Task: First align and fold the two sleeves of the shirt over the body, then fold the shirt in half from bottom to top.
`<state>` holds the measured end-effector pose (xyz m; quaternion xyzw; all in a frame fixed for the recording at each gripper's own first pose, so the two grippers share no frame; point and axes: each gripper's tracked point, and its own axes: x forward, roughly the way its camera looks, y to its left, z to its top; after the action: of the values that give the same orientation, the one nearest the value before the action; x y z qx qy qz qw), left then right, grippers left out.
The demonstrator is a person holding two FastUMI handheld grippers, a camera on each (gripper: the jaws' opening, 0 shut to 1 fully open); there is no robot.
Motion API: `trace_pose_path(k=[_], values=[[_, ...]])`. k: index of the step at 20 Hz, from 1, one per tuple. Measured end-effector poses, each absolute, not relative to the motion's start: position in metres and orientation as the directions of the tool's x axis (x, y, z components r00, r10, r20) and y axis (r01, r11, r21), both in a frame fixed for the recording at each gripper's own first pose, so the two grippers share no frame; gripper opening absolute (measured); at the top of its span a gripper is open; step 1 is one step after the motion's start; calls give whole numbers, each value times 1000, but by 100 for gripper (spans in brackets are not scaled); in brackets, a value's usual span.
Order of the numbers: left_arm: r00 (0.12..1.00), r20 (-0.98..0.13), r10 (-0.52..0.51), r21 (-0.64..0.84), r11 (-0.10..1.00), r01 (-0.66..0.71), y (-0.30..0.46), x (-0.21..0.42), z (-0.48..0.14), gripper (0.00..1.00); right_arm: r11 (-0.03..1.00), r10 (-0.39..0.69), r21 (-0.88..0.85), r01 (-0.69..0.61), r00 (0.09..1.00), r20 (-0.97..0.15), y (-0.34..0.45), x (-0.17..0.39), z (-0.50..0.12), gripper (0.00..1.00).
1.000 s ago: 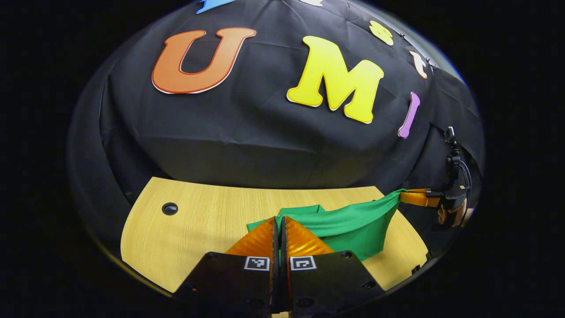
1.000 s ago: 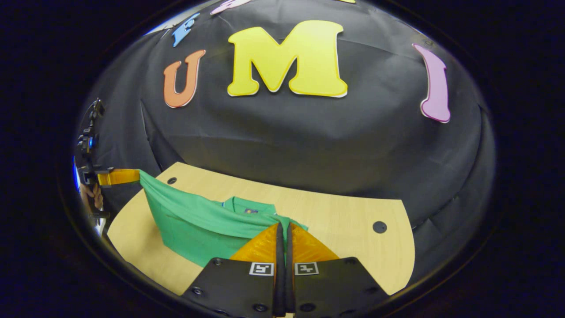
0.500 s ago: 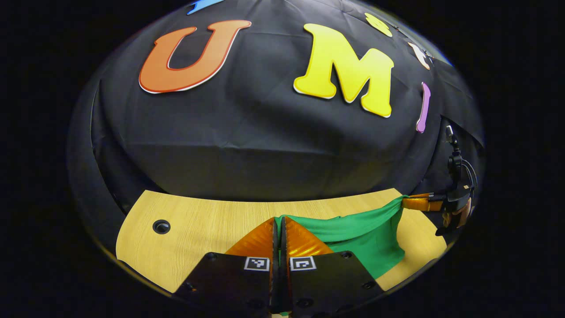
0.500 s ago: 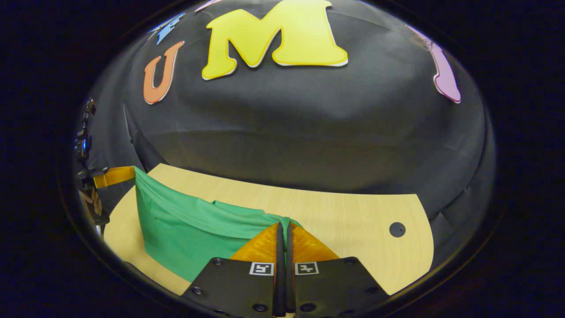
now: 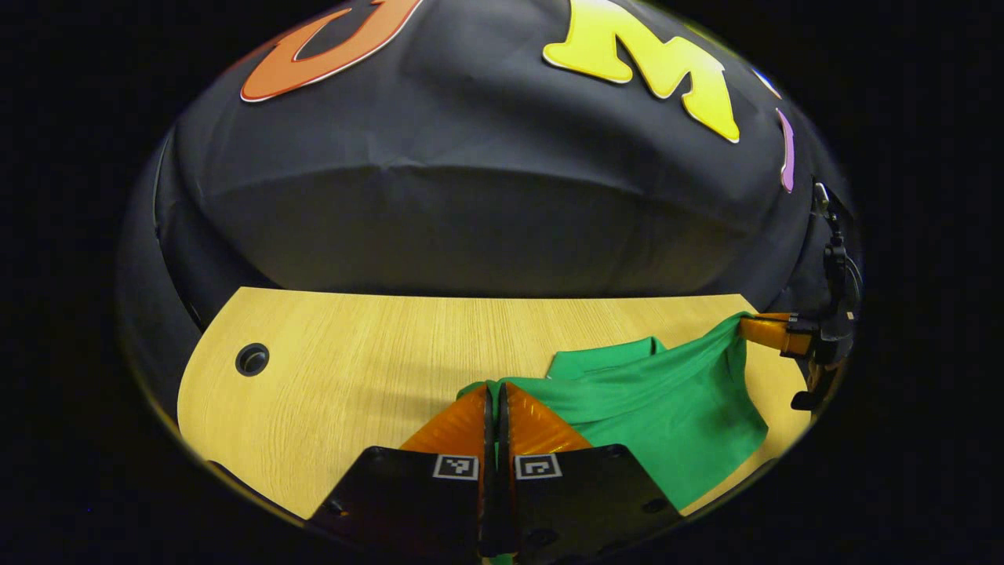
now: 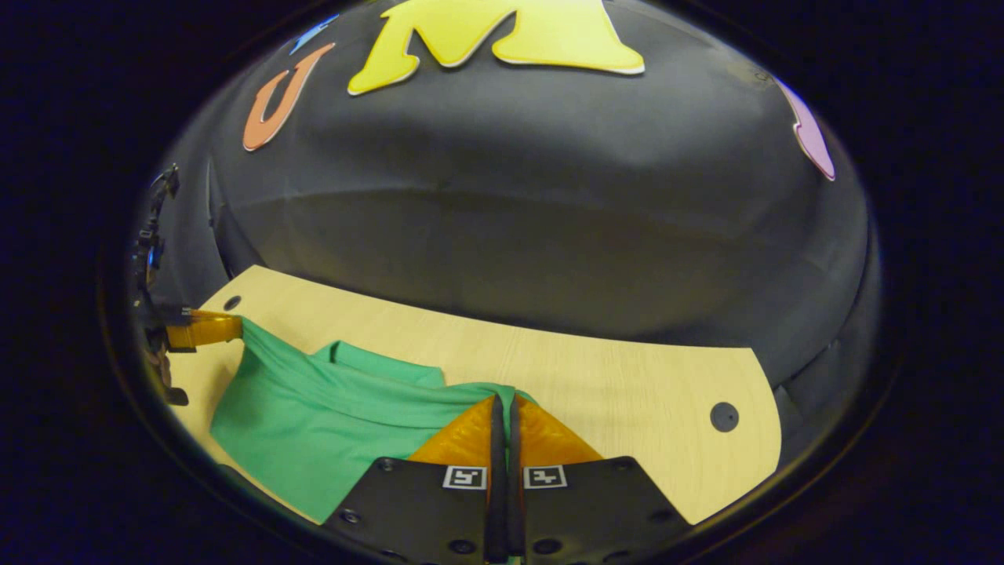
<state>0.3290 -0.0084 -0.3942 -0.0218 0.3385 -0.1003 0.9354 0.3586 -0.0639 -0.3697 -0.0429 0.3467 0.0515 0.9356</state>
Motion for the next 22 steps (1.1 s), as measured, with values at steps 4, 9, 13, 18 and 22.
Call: trace_pose_path(k=[4,9,13,18,22], values=[[728,-677,-107,-31,993,118,2,325,-420,13,994,23,-62,-89,733,-680,-74,360,-388,11],[760,-648,-45,7,998,65,12,310,-391,98,1000,-9,-17,-2,781,-624,-75,338,-355,89],[830,-557,-32,1,999,39,11,289,-319,100,999,-22,-36,3,835,-550,-74,310,-302,96],[927,-374,-38,-6,999,39,-3,240,-178,98,1000,20,-2,-22,923,-384,-60,248,-186,96],[959,-280,-50,-2,999,51,-8,183,-94,97,1000,-6,-26,-1,963,-270,-56,183,-103,93]])
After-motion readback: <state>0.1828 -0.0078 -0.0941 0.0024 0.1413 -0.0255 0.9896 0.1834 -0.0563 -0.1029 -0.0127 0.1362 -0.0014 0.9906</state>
